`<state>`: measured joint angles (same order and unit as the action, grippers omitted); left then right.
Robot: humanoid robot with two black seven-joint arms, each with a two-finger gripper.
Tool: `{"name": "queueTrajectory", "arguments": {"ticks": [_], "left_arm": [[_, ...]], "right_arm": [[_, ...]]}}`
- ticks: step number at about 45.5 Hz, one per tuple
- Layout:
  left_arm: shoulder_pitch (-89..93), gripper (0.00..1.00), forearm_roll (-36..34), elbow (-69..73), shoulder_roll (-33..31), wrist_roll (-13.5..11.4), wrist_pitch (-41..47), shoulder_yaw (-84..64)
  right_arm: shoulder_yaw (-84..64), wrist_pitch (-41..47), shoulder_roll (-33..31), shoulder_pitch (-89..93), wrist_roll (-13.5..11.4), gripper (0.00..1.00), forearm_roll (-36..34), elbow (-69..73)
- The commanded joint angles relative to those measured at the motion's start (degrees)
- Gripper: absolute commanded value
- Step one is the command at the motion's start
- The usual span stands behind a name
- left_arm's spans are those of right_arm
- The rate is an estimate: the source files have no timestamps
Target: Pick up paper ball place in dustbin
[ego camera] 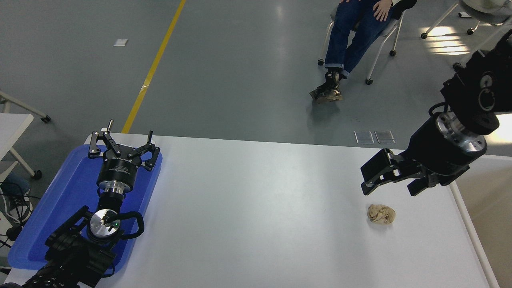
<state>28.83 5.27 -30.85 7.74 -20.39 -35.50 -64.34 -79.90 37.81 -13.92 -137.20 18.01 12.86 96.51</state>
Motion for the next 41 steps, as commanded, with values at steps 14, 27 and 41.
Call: {"name": "queueTrajectory", "arguments": {"ticks": [14,27,41], "left_arm": [[0.0,1.0,0.0,0.0,0.0,-0.01,-0.01,0.0],[0.0,1.0,0.0,0.0,0.0,-0.01,-0.01,0.0],[0.0,1.0,0.0,0.0,0.0,-0.01,-0.01,0.0]], "right_arm": [[0.54,-0.37,0.29,1.49,0.01,1.0,0.06,-0.27],[0.8,-2.12,-0.23,4.74,0.01,1.0,0.24,-1.06],[1.07,-9.33,-1.81,12.74,0.01,1.0,3.84,-4.3]]}}
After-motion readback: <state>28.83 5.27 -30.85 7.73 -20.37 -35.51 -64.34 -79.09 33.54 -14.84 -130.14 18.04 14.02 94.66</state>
